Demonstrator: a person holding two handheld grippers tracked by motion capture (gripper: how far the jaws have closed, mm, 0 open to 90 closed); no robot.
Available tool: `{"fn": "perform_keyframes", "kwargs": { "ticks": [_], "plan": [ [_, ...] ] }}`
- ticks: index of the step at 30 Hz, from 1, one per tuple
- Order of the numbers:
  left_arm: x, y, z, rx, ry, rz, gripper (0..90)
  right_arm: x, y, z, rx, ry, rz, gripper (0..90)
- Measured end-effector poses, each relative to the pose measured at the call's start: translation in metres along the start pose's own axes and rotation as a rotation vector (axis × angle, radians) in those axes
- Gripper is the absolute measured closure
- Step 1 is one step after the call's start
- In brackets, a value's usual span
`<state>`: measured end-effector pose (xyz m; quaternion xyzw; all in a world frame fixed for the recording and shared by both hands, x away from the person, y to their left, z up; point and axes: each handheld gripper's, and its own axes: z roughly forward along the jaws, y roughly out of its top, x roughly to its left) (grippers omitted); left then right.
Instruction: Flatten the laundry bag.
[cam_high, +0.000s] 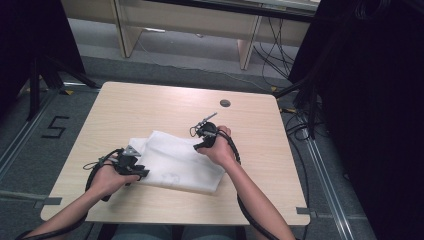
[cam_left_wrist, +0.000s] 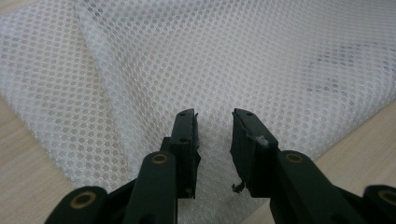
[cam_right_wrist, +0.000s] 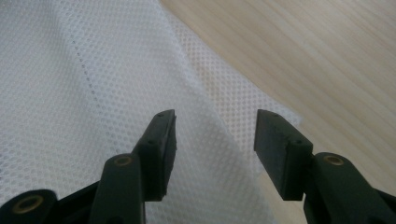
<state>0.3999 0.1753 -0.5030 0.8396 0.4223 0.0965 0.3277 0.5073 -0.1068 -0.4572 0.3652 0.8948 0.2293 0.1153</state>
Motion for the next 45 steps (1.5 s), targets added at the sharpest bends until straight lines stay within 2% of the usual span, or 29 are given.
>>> {"fn": "perform_keyframes", "kwargs": {
  "ticks": [2, 4, 10, 12, 14, 17, 20, 21, 24, 25, 26, 28, 29, 31, 32, 33, 34, 36, 39, 41, 45],
  "plan": [
    [-0.001, 0.000, 0.001, -0.009, -0.001, -0.011, 69.5, 0.001, 0.002, 0.004, 0.017, 0.013, 0.014, 48.1],
    [-0.001, 0.000, 0.001, -0.010, -0.002, -0.011, 69.5, -0.001, 0.004, 0.008, 0.011, 0.015, -0.015, 47.5],
    [0.000, 0.000, 0.001, -0.007, -0.001, -0.006, 69.5, -0.002, -0.001, 0.020, 0.050, 0.022, 0.001, 50.3],
    [0.000, 0.000, 0.001, -0.010, -0.003, -0.010, 69.5, -0.002, -0.004, 0.024, 0.060, 0.033, 0.006, 55.4],
    [0.000, 0.000, 0.001, -0.004, -0.003, -0.003, 69.5, -0.002, -0.006, 0.026, 0.063, 0.030, -0.014, 62.4],
    [0.000, 0.000, 0.001, -0.006, -0.002, -0.002, 69.3, 0.002, -0.006, 0.026, 0.069, 0.050, -0.008, 75.7],
    [0.000, 0.000, 0.001, -0.007, -0.001, 0.001, 69.1, 0.007, -0.005, 0.022, 0.096, 0.049, -0.050, 87.2],
    [0.000, 0.000, 0.001, -0.007, -0.001, 0.001, 69.1, 0.007, -0.004, 0.021, 0.100, 0.049, -0.068, 88.7],
    [0.001, 0.000, 0.000, -0.006, -0.012, -0.001, 69.0, 0.008, -0.003, 0.013, 0.086, 0.053, -0.061, 89.2],
    [0.000, 0.000, 0.000, -0.023, -0.005, -0.016, 68.9, 0.007, -0.002, 0.010, 0.078, 0.057, -0.067, 89.2],
    [0.000, 0.001, -0.002, -0.051, 0.008, -0.007, 68.9, 0.006, -0.001, 0.008, 0.073, 0.055, -0.065, 89.2],
    [-0.004, 0.006, -0.011, -0.114, 0.019, 0.035, 69.6, 0.006, 0.000, 0.004, 0.059, 0.059, -0.050, 89.2],
    [-0.009, 0.009, -0.016, -0.151, 0.018, 0.038, 70.0, 0.006, 0.000, 0.003, 0.055, 0.063, -0.039, 89.3],
    [-0.019, 0.013, -0.022, -0.185, -0.014, 0.057, 72.4, 0.005, 0.000, 0.001, 0.035, 0.068, -0.033, 89.2],
    [-0.025, 0.014, -0.022, -0.176, -0.039, 0.072, 73.8, 0.007, 0.000, 0.001, 0.036, 0.065, -0.014, 89.2],
    [-0.030, 0.015, -0.021, -0.153, -0.068, 0.095, 76.0, 0.006, 0.000, 0.000, 0.030, 0.065, -0.024, 89.2],
    [-0.035, 0.015, -0.017, -0.129, -0.095, 0.100, 78.3, 0.007, 0.000, -0.001, 0.030, 0.075, -0.015, 89.3],
    [-0.044, 0.015, -0.007, -0.078, -0.126, 0.135, 81.5, 0.007, 0.001, -0.003, 0.022, 0.074, -0.015, 89.2],
    [-0.050, 0.015, 0.004, -0.013, -0.140, 0.180, 83.2, 0.010, 0.001, -0.008, 0.016, 0.085, -0.015, 89.3],
    [-0.050, 0.016, 0.009, -0.004, -0.143, 0.163, 83.5, 0.012, 0.002, -0.011, 0.009, 0.083, -0.017, 89.3],
    [-0.049, 0.019, 0.017, 0.019, -0.133, 0.175, 83.6, 0.016, 0.005, -0.020, -0.014, 0.086, -0.029, 89.3]
  ]
}}
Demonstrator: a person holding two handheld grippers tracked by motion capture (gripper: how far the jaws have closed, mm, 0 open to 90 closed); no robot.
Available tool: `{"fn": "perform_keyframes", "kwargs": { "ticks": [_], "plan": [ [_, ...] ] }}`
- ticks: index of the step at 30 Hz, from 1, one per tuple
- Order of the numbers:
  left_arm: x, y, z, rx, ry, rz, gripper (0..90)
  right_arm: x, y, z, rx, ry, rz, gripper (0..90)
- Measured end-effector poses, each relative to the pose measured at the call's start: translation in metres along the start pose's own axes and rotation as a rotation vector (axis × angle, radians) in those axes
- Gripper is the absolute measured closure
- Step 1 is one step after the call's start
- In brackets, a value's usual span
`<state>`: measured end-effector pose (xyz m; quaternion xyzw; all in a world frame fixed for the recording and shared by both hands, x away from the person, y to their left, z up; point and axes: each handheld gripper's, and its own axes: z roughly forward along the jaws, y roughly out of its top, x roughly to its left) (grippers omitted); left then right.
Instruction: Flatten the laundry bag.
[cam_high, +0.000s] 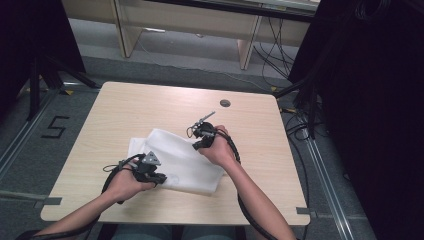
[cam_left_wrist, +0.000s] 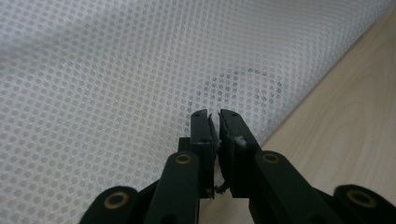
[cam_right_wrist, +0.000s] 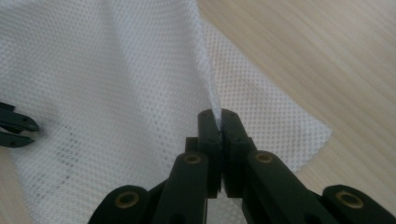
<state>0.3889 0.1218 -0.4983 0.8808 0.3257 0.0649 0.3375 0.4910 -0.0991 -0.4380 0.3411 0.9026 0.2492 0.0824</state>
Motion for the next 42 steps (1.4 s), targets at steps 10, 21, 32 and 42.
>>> {"fn": "perform_keyframes", "kwargs": {
  "ticks": [10, 21, 32, 42],
  "plan": [
    [0.000, 0.003, 0.006, 0.010, 0.012, 0.002, 83.6, 0.016, 0.005, -0.024, -0.061, 0.019, -0.038, 89.3],
    [-0.021, 0.009, -0.001, -0.005, -0.021, 0.053, 88.5, 0.026, 0.003, -0.038, -0.089, 0.018, -0.049, 89.3],
    [-0.016, 0.004, 0.009, 0.005, -0.012, 0.046, 87.8, 0.040, 0.000, -0.053, -0.126, 0.018, -0.070, 89.2],
    [-0.018, 0.004, 0.010, 0.012, 0.008, 0.082, 87.8, 0.059, -0.011, -0.059, -0.149, 0.048, -0.108, 89.1]
  ]
}}
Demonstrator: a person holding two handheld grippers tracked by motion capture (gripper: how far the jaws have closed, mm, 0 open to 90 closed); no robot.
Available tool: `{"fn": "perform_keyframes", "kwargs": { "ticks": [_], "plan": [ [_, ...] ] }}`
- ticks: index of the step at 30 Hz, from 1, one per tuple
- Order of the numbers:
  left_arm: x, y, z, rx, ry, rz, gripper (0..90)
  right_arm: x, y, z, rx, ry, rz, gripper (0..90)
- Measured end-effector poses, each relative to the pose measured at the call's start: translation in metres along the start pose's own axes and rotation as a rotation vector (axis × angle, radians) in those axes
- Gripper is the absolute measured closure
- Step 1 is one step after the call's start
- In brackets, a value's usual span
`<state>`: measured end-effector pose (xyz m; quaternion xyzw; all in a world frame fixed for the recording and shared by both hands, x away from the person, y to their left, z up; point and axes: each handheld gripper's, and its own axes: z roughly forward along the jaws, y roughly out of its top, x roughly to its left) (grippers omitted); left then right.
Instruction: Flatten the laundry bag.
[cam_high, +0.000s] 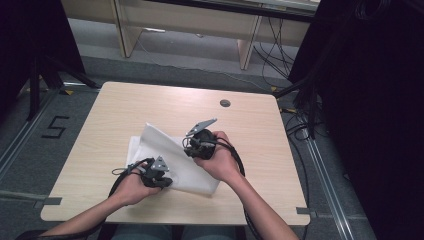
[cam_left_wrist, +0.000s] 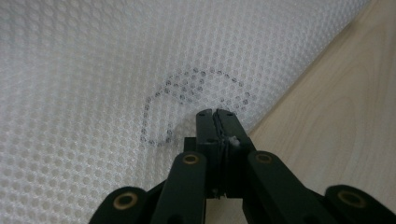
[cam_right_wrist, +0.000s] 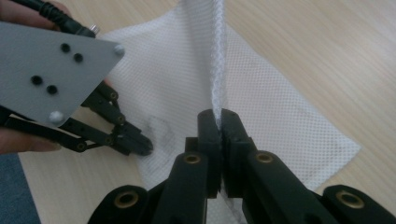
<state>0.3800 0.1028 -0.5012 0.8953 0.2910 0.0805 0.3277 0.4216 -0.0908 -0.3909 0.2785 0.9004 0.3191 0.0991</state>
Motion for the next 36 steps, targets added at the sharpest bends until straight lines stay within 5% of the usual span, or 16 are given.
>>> {"fn": "perform_keyframes", "kwargs": {
  "ticks": [2, 6, 9, 16, 19, 23, 34, 36],
  "plan": [
    [-0.001, 0.000, 0.001, -0.001, 0.004, 0.004, 87.7, 0.003, -0.002, 0.000, 0.002, 0.008, -0.014, 89.1],
    [-0.003, 0.000, 0.002, -0.005, 0.014, 0.002, 87.7, 0.011, -0.007, -0.002, 0.016, 0.017, 0.035, 89.1],
    [-0.003, 0.000, 0.002, -0.013, 0.012, 0.000, 87.7, 0.010, -0.007, -0.002, -0.007, 0.021, -0.003, 89.1],
    [-0.013, 0.004, -0.013, 0.006, -0.003, 0.011, 89.1, 0.008, -0.006, -0.002, -0.010, 0.026, 0.018, 89.2],
    [-0.012, 0.003, -0.009, 0.064, -0.021, 0.048, 89.1, 0.006, -0.004, -0.003, -0.026, 0.009, -0.007, 89.2],
    [-0.010, 0.002, -0.001, 0.031, -0.012, -0.012, 89.0, 0.012, -0.002, -0.009, -0.047, -0.001, 0.013, 89.2],
    [0.002, 0.002, 0.004, 0.002, 0.017, -0.011, 86.7, 0.030, 0.002, -0.024, -0.081, 0.014, -0.063, 89.2],
    [0.003, 0.001, 0.004, 0.010, -0.003, -0.020, 86.9, 0.034, 0.001, -0.024, -0.082, 0.016, -0.068, 89.2]
  ]
}}
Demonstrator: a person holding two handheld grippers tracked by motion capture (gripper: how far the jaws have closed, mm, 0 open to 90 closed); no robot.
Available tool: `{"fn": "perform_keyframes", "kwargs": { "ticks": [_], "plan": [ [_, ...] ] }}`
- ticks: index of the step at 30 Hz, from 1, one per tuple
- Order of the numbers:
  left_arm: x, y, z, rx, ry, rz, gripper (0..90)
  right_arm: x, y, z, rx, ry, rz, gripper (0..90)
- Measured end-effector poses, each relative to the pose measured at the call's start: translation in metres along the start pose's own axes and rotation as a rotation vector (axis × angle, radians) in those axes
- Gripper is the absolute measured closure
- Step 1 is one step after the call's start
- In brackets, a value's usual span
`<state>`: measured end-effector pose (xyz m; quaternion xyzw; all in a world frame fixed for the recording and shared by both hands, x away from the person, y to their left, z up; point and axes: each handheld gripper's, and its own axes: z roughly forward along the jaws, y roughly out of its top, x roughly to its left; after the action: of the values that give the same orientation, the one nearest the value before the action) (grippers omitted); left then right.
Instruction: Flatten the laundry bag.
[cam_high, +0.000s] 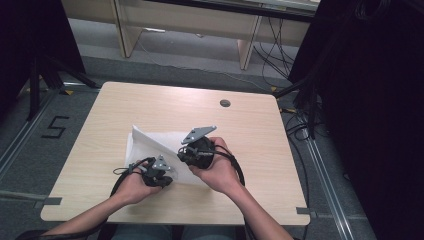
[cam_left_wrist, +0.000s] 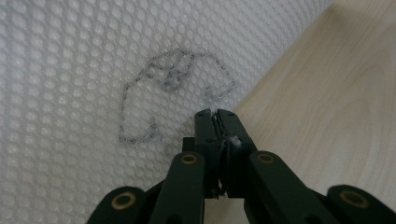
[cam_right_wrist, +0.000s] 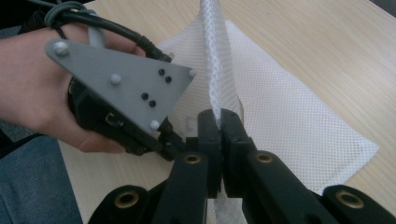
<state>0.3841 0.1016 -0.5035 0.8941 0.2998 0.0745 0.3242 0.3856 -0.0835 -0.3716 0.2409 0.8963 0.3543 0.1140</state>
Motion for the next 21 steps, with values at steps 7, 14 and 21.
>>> {"fn": "perform_keyframes", "kwargs": {
  "ticks": [7, 14, 21],
  "plan": [
    [0.003, -0.001, -0.002, -0.017, 0.042, -0.015, 88.6, 0.005, -0.002, -0.003, 0.004, 0.002, 0.002, 89.2],
    [0.010, -0.004, -0.003, -0.005, 0.039, -0.040, 88.7, 0.011, -0.008, -0.005, -0.001, 0.026, 0.012, 89.2],
    [0.021, -0.016, -0.028, -0.009, 0.045, -0.038, 88.4, 0.017, -0.013, -0.002, -0.007, 0.031, -0.011, 89.2]
  ]
}}
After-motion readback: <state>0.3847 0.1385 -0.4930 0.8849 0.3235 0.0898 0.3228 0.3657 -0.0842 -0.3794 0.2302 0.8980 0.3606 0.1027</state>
